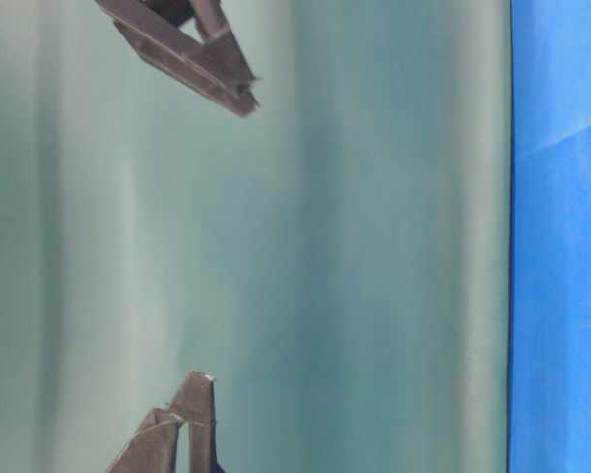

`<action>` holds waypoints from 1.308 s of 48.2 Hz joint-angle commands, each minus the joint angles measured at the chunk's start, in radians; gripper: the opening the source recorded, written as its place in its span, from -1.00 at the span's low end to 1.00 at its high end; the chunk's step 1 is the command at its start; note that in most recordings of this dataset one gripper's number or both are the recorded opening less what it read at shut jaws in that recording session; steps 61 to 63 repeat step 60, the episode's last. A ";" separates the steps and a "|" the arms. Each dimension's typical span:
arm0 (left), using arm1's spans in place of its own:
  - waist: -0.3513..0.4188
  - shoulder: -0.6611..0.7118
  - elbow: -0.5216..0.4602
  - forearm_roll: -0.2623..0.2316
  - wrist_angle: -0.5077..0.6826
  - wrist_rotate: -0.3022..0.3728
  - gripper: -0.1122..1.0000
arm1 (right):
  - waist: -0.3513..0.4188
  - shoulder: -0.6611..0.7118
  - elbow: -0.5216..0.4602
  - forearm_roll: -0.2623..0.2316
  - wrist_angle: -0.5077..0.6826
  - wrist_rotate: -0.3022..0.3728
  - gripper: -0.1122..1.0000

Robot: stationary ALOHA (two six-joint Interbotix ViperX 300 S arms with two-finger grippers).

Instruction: Handover the blue block to the right arm after grasping it with the left arm, then place it in the designated position.

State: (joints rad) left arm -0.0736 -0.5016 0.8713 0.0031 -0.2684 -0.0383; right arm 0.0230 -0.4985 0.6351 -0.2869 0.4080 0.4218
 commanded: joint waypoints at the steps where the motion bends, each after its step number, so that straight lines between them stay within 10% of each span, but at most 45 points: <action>1: -0.002 -0.009 -0.032 0.000 -0.005 0.000 0.86 | 0.002 -0.012 -0.006 -0.003 -0.005 0.000 0.74; 20: -0.003 -0.005 -0.037 0.000 -0.005 0.000 0.86 | 0.002 -0.014 0.006 -0.003 -0.063 -0.009 0.74; 45: -0.003 -0.005 -0.037 0.000 -0.005 -0.002 0.86 | -0.014 -0.143 0.247 -0.023 -0.474 -0.009 0.74; 63: -0.003 -0.005 -0.037 0.000 -0.005 -0.002 0.86 | -0.014 -0.143 0.256 -0.021 -0.488 -0.009 0.74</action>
